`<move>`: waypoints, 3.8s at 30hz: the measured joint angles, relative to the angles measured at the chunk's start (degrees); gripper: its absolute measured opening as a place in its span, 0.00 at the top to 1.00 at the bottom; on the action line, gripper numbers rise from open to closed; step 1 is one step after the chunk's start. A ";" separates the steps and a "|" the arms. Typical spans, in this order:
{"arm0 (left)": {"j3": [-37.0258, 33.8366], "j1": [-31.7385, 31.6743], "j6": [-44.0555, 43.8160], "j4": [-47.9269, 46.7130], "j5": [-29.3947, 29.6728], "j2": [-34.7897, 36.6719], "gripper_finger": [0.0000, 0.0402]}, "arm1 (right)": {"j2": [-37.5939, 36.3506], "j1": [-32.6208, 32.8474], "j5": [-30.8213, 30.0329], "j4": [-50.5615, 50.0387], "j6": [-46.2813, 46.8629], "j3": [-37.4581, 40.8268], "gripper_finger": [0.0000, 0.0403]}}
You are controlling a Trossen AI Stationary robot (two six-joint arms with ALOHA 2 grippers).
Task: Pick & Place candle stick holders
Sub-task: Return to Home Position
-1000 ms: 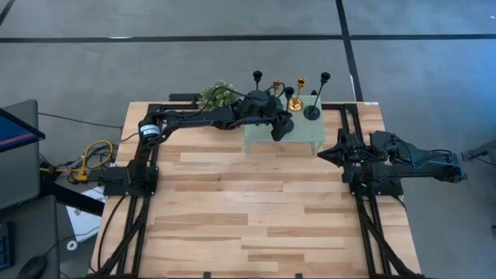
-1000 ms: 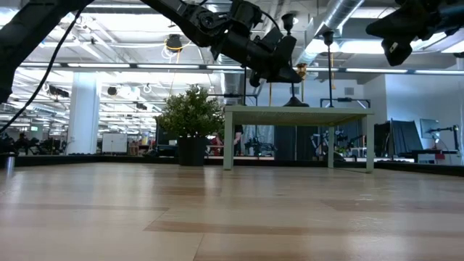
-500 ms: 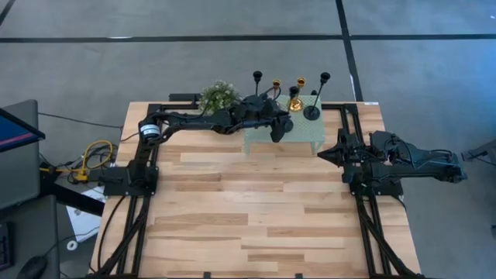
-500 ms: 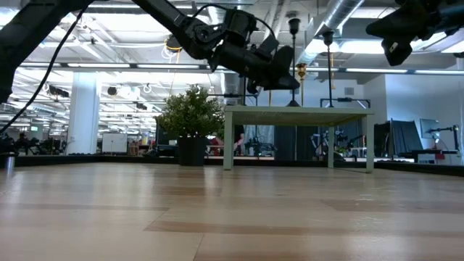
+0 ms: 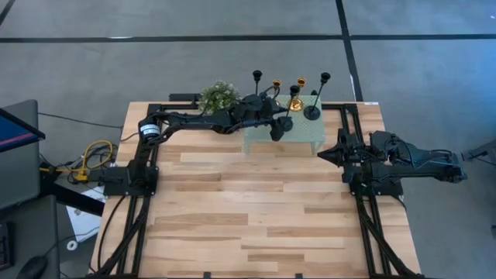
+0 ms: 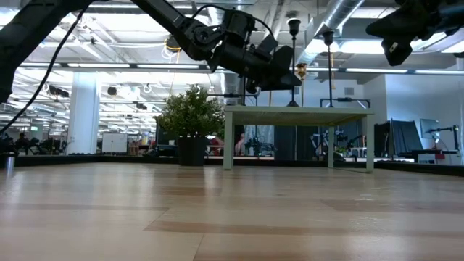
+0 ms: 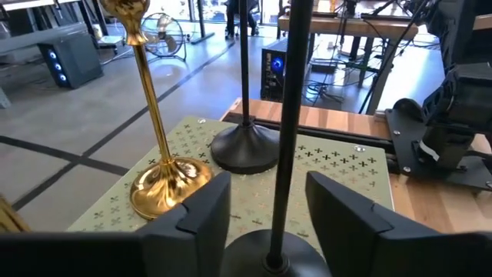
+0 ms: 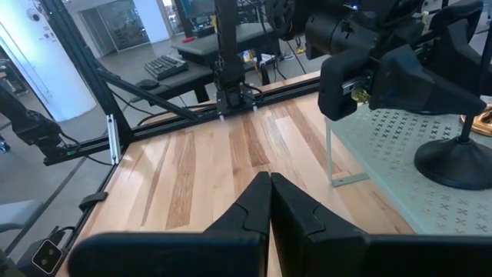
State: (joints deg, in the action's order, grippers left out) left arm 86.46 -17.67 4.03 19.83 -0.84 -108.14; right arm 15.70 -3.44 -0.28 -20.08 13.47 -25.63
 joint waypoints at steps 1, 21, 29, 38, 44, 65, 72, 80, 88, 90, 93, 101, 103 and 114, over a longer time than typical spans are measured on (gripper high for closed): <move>0.00 0.03 0.00 -0.01 -0.02 0.00 0.56 | 0.00 0.00 0.00 -0.02 0.00 0.00 1.00; 0.00 1.92 2.08 -14.21 -0.04 10.54 0.54 | 0.02 -0.02 0.01 -0.46 -0.55 0.00 1.00; 0.00 3.05 2.14 -25.82 -0.04 17.77 0.57 | 0.02 -0.02 0.02 -0.46 -0.55 0.00 1.00; 0.02 5.59 1.37 -45.85 -0.04 25.99 0.71 | 0.02 0.00 0.22 -0.44 -0.55 0.00 1.00; -6.39 10.91 0.44 -48.46 -1.41 30.42 0.93 | 0.02 -0.01 0.22 -0.44 -0.55 0.00 1.00; -40.37 19.19 1.07 -36.29 -1.33 56.60 0.98 | 0.02 -0.02 0.22 -0.77 -0.39 0.00 1.00; -40.68 19.17 4.73 -35.00 -1.11 56.83 0.97 | 0.02 -0.01 0.22 -1.88 -2.75 0.00 1.00; -41.56 17.57 1.48 -35.16 -2.67 59.22 0.98 | -0.58 0.00 0.22 2.28 -2.93 -0.01 1.00; -45.67 17.83 -0.46 -31.77 -3.32 62.47 0.97 | -0.52 0.04 1.87 2.24 -2.92 0.00 1.00; -45.83 18.01 -0.06 -30.49 -3.32 62.31 0.97 | -0.52 0.04 1.90 2.34 -2.93 0.00 1.00; -45.89 17.89 1.06 -29.83 -3.22 61.77 0.97 | -0.50 0.04 1.86 2.32 -3.39 0.00 1.00; -46.32 17.90 1.33 -26.86 -1.33 65.57 0.97 | -0.51 0.00 1.79 2.54 -3.39 0.00 1.00; -47.42 17.90 1.21 -26.35 -1.33 68.49 0.97 | -0.52 0.00 1.77 2.52 -3.42 0.00 1.00; -60.44 17.92 -2.81 -21.34 -0.05 89.29 0.97 | -0.52 0.00 1.75 2.32 -3.54 0.00 1.00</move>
State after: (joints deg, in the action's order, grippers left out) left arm 26.02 0.25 1.22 -1.52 -0.90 -18.84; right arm 15.18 -3.44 1.48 -17.76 9.93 -25.63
